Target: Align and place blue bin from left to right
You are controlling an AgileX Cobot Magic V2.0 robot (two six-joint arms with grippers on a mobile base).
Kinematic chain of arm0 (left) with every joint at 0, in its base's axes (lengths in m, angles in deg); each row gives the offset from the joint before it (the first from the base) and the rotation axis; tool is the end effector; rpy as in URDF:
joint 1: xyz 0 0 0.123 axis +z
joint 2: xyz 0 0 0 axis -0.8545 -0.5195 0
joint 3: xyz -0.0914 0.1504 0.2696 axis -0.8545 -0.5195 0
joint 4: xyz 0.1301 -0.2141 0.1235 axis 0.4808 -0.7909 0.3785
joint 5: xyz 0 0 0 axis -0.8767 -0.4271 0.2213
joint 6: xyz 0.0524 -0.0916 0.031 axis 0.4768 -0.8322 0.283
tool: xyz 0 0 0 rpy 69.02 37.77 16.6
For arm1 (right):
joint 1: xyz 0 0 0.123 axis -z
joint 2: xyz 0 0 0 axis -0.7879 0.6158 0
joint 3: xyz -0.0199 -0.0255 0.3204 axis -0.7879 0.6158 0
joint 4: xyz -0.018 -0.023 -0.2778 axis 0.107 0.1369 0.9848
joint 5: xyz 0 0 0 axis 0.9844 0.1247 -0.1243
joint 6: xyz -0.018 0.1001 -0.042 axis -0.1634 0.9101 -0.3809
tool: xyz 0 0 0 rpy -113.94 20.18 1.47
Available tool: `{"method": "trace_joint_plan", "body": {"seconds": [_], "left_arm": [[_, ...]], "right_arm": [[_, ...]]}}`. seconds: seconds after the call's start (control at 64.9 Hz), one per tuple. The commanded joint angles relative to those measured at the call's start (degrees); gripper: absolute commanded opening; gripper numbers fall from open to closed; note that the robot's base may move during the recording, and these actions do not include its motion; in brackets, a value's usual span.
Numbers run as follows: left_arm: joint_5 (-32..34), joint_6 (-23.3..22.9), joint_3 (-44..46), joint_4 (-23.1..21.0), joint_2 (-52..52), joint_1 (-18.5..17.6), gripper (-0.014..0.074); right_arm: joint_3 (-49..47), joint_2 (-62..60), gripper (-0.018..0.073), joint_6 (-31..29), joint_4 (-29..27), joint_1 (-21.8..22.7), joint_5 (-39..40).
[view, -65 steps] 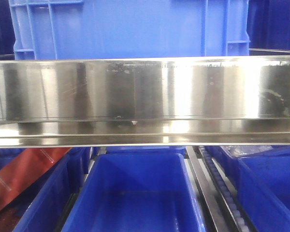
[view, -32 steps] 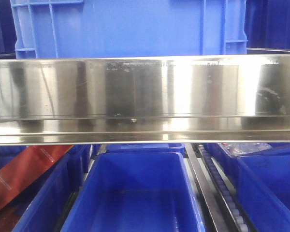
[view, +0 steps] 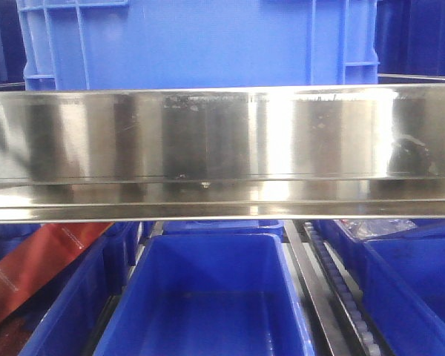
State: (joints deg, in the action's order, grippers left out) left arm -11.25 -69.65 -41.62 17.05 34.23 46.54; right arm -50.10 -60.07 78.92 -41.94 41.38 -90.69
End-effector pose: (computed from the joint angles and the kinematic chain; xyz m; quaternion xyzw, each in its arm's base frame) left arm 0.0757 -0.0145 0.3325 0.0524 0.7195 -0.0849 0.6873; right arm 0.0853 0.0140 0.3115 -0.0658 0.7404 0.0523 0.6668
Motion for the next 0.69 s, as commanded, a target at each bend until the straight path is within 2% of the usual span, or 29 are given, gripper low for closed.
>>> {"method": "trace_joint_plan", "body": {"seconds": [0.0, 0.262, 0.678], "left_arm": [[1.92, -0.32, -3.56, -0.27, 4.72, -0.12, -0.0111], [1.8, -0.32, -6.61, -0.27, 12.84, -0.12, -0.0111], [2.03, -0.32, -6.61, -0.27, 13.17, -0.12, -0.0111]], "right_arm": [[3.37, -4.96, -0.0069, -0.12, 0.67, 0.14, 2.61], [5.75, -11.58, -0.0069, -0.12, 0.67, 0.14, 3.53], [5.75, -11.58, -0.0069, -0.12, 0.67, 0.14, 4.09]]}}
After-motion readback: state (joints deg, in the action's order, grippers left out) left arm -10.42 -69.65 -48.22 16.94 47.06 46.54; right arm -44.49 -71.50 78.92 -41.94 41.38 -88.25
